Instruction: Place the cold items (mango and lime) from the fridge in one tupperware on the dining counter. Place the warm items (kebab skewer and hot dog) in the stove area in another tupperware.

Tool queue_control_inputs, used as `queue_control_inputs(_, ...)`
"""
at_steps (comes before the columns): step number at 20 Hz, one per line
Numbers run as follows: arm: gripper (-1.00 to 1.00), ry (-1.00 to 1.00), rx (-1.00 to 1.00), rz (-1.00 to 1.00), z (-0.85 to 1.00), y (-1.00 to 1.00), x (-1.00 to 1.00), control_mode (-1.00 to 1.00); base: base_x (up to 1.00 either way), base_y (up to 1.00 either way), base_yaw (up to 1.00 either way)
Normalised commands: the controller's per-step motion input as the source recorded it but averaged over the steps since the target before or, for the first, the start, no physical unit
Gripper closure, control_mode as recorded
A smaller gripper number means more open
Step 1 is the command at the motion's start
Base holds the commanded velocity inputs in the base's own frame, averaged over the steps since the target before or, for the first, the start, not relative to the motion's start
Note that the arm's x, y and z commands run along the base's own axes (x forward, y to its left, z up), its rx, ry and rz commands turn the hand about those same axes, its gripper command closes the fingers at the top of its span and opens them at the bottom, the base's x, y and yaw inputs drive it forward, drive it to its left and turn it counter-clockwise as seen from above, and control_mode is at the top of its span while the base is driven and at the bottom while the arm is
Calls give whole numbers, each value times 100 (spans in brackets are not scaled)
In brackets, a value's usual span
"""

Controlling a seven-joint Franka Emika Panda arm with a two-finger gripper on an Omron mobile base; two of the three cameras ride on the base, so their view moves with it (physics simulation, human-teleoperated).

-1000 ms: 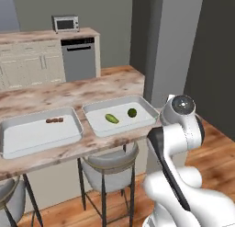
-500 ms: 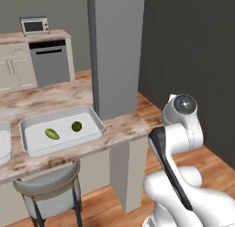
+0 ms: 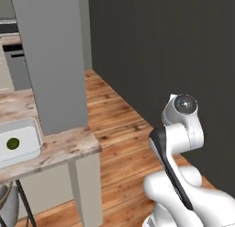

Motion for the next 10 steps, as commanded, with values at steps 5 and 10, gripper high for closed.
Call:
queue_control_inputs(5, -100, 0, 0, 0, 0, 0, 0, 100, 58, -96, 16)
queue_control_inputs(10, -100, 0, 0, 0, 0, 0, 0, 100, 92, -68, 34)
